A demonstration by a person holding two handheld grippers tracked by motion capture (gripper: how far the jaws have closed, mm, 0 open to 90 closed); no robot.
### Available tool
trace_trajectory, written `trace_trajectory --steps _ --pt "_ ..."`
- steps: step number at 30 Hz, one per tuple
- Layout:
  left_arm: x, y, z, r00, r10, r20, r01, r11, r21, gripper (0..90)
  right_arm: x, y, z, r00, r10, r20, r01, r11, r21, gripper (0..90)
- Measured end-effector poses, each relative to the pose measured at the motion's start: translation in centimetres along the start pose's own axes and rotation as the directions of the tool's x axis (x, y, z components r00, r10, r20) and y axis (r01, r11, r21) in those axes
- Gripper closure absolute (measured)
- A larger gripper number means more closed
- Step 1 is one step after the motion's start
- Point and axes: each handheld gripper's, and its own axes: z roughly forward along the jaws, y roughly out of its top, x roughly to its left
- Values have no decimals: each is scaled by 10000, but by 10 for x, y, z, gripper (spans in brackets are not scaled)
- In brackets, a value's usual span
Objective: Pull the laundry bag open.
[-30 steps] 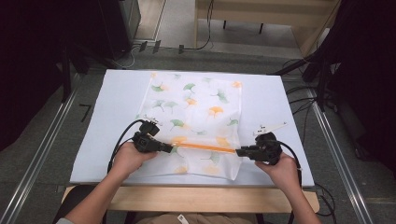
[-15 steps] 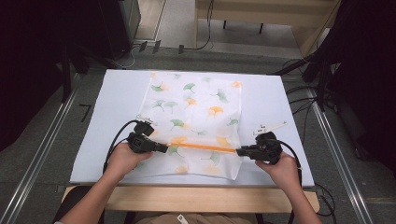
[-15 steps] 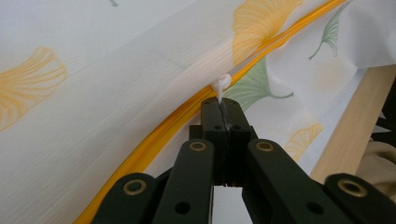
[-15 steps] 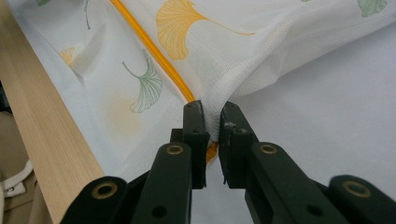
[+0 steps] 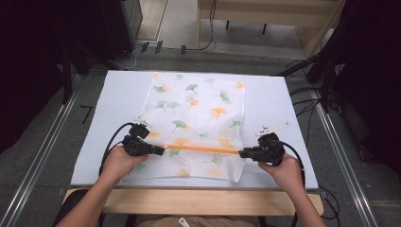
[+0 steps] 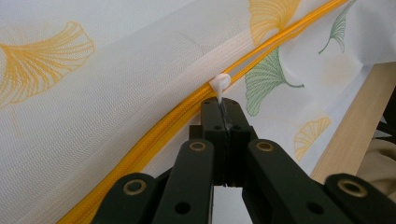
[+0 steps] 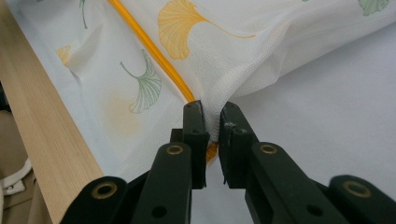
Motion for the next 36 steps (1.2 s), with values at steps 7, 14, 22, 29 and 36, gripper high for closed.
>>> trace_trajectory --steps 7,14,22,29,36 --pt "0 0 1 10000 -49 33 49 10000 20 900 -1 0 0 10000 -39 -3 39 10000 -29 842" --pt "4 -3 -2 9998 -211 4 211 9998 43 900 -1 -1 0 10000 -14 -2 14 10000 36 842" --pt "10 -9 -9 9993 -369 -87 369 9993 5 900 -1 0 1 10000 -37 -40 37 10000 73 842" --pt "16 -15 -16 9985 -522 -176 522 9986 -23 900 -1 0 2 10000 -15 -50 16 10000 72 842" --pt "19 -17 -18 9980 -599 -182 599 9982 2 900 -1 0 2 10000 -3 -45 4 9998 175 841"
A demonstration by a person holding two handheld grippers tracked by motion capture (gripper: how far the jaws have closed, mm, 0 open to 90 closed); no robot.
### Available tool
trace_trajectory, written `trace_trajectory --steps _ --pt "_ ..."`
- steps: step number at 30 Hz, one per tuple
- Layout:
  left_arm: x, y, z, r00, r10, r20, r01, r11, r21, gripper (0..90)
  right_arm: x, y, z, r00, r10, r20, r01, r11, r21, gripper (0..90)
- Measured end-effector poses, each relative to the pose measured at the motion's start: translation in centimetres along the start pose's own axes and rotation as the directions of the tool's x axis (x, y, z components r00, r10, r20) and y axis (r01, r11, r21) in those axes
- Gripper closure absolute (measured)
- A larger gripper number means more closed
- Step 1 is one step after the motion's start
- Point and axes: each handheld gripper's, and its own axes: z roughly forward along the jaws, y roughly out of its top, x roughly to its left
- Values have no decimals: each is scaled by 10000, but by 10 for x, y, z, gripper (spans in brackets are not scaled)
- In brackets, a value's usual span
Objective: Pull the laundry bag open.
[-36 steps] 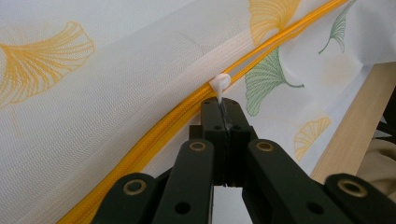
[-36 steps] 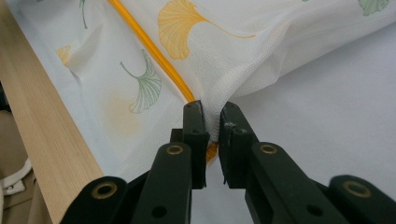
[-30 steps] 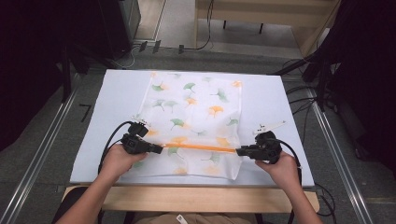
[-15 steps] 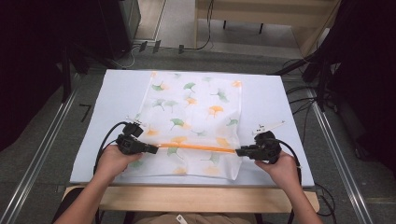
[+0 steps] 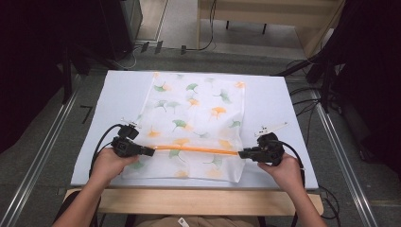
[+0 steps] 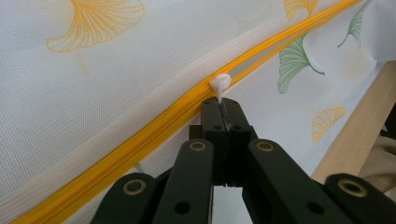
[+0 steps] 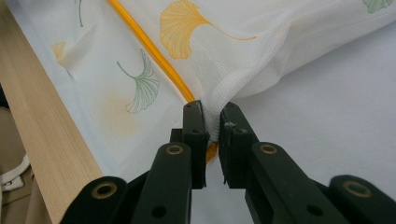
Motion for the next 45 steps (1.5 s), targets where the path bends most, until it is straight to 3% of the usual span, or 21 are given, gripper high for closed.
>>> trace_trajectory --steps 9,14,45 --pt "6 -4 -4 10000 -83 31 83 10000 21 900 0 0 0 10000 19 11 -19 10000 26 842" --pt "8 -6 -7 9994 -76 -344 79 9999 81 900 0 0 1 10000 -7 24 7 10000 35 842" --pt "22 -15 -18 9988 -420 -234 420 9991 -6 900 0 -1 1 10000 38 26 -39 9999 96 840"
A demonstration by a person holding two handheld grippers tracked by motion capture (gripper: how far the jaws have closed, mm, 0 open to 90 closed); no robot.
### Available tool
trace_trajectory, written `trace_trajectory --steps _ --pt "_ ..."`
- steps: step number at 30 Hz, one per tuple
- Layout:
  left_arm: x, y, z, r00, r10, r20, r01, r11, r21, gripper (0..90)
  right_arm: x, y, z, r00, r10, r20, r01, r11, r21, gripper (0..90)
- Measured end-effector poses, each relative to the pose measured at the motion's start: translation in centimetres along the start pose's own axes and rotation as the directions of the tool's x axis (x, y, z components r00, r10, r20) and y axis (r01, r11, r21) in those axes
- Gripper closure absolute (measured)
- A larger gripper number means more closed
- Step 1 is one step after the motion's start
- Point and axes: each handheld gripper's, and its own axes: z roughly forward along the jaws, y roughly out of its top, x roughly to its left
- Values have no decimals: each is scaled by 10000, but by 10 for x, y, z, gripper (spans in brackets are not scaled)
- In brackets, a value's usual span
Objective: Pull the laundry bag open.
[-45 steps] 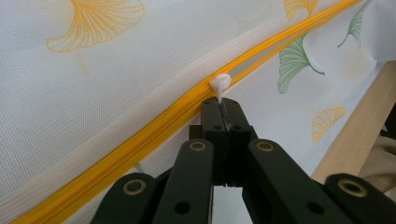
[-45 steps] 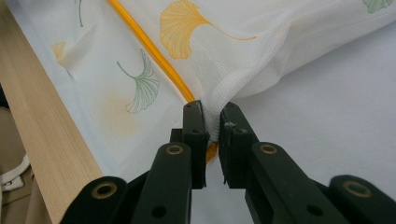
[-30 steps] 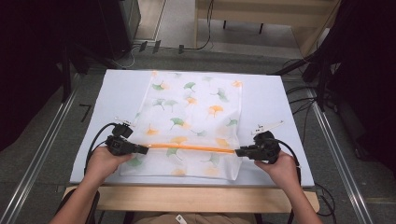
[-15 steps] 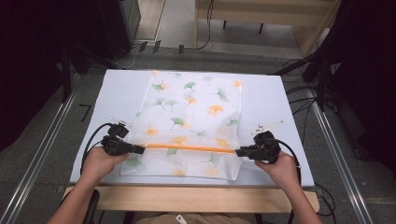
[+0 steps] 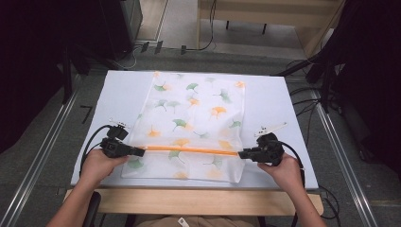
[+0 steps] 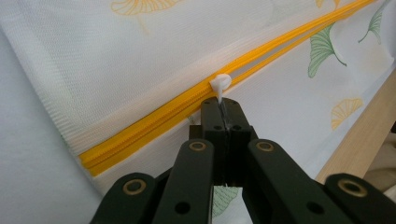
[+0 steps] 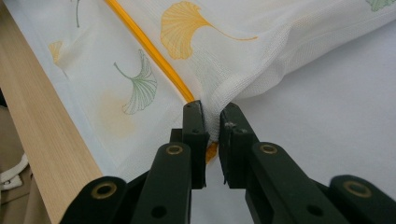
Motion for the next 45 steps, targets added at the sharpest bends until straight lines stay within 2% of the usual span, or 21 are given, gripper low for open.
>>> trace_trajectory --steps 8,26,32,37,41,45 --pt "4 -3 -2 9999 -94 -119 94 10000 -16 900 0 0 1 10000 22 16 -22 10000 37 840" --pt "7 -5 -5 9999 -90 -46 90 10000 -26 900 -2 0 1 10000 9 35 -9 10000 45 839" --pt "9 -6 -7 9997 -199 -143 198 9998 -74 900 -2 0 1 10000 16 39 -17 10000 37 838" --pt "12 -8 -10 9997 -252 -66 251 9996 -156 900 -2 -1 1 10000 19 50 -20 10000 34 838" --pt "13 -9 -10 9994 -206 -283 204 9998 -46 900 -2 -1 1 10000 26 58 -27 10000 51 838" --pt "14 -10 -11 9993 -291 -234 288 9995 -116 900 -2 -1 1 10000 29 59 -30 10000 63 837"
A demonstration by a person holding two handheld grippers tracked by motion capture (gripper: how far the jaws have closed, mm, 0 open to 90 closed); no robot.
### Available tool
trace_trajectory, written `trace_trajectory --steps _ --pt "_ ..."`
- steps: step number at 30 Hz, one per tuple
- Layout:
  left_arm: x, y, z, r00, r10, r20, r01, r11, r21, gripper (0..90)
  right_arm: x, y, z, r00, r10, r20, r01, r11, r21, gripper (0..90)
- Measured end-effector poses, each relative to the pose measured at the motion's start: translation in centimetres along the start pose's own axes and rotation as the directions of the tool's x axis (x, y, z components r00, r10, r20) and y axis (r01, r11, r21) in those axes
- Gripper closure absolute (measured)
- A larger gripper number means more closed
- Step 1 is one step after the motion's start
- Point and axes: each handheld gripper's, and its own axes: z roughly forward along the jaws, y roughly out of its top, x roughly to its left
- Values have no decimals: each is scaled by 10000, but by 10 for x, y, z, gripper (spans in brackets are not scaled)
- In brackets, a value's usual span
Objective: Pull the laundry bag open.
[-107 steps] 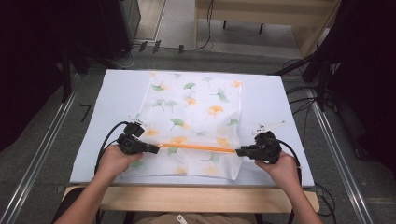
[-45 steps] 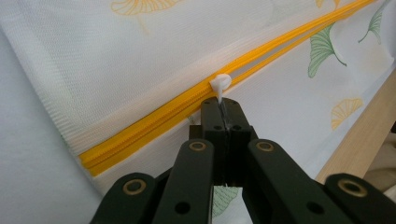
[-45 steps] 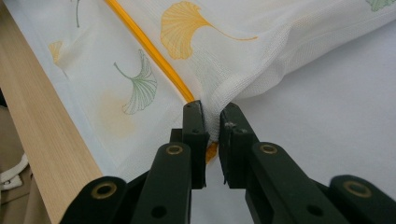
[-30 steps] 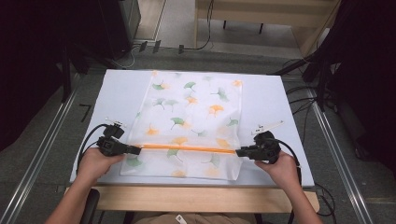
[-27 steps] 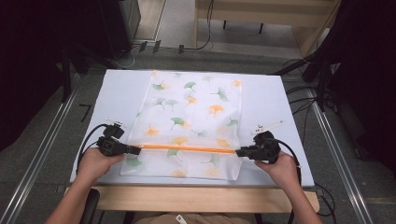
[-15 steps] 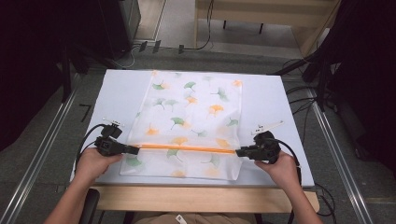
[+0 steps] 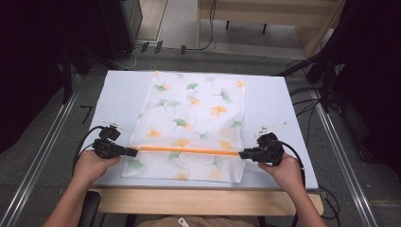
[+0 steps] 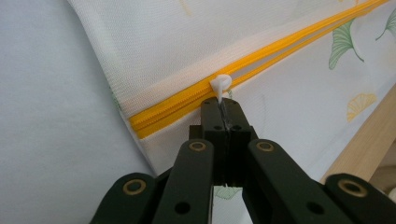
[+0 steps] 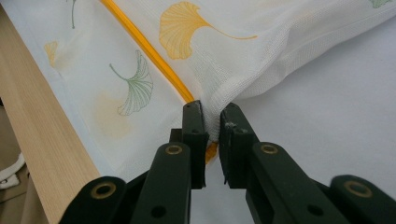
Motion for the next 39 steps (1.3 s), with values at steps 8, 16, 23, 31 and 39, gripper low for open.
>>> trace_trajectory --steps 8,16,23,31,39 --pt "6 -4 -6 9997 -232 -2 232 9997 -127 900 -1 0 0 10000 8 -19 -8 10000 7 837" --pt "9 -5 -9 9998 -177 16 178 9997 -143 900 -1 1 1 10000 25 -11 -25 10000 25 836" --pt "12 -7 -11 9997 -241 -48 240 9996 -170 900 -1 1 1 10000 23 -2 -23 10000 32 836" --pt "15 -9 -12 9993 -358 -144 355 9992 -203 900 -3 0 0 10000 51 83 -52 10000 34 835" --pt "16 -9 -13 9990 -408 -162 405 9990 -177 900 -8 -2 0 9997 184 146 -185 9998 60 833"
